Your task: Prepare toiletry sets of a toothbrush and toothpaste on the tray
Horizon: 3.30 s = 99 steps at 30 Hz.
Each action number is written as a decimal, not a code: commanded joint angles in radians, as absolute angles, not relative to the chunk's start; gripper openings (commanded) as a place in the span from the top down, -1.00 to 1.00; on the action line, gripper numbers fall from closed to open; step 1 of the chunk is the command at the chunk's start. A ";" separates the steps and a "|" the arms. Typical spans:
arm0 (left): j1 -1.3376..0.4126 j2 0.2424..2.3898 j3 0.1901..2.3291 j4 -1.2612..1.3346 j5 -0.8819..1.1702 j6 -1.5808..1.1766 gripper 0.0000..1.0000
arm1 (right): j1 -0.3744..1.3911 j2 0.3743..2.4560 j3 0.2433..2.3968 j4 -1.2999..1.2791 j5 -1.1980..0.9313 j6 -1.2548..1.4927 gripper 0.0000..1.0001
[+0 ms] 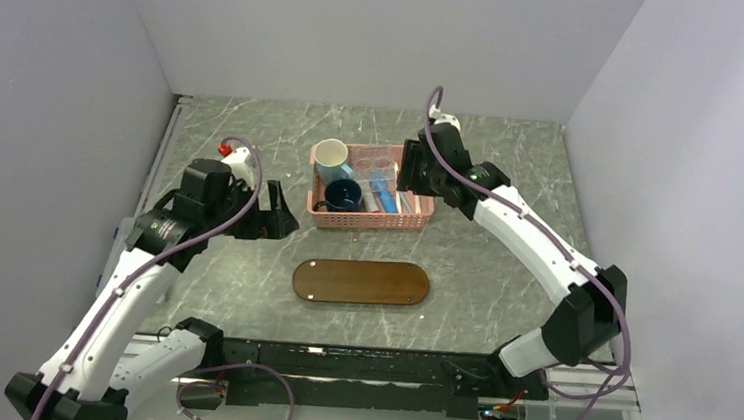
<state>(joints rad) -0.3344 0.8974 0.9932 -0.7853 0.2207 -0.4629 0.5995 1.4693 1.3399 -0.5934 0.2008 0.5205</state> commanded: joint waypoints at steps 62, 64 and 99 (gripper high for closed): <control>-0.333 0.510 0.831 -0.694 0.054 -0.261 -0.99 | 0.632 2.282 2.141 -0.782 0.310 0.446 0.38; -0.332 0.512 0.830 -0.695 0.051 -0.262 -0.99 | 0.632 2.275 2.130 -0.779 0.311 0.445 0.47; -0.332 0.520 0.830 -0.700 0.028 -0.261 -0.99 | 0.631 1.995 1.979 -0.709 0.425 0.437 1.00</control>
<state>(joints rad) -0.3344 0.5171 0.8303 -0.7353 0.0414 -0.2745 0.6300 2.0945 1.9820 -0.7532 0.3706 0.4484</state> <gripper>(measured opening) 0.994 0.076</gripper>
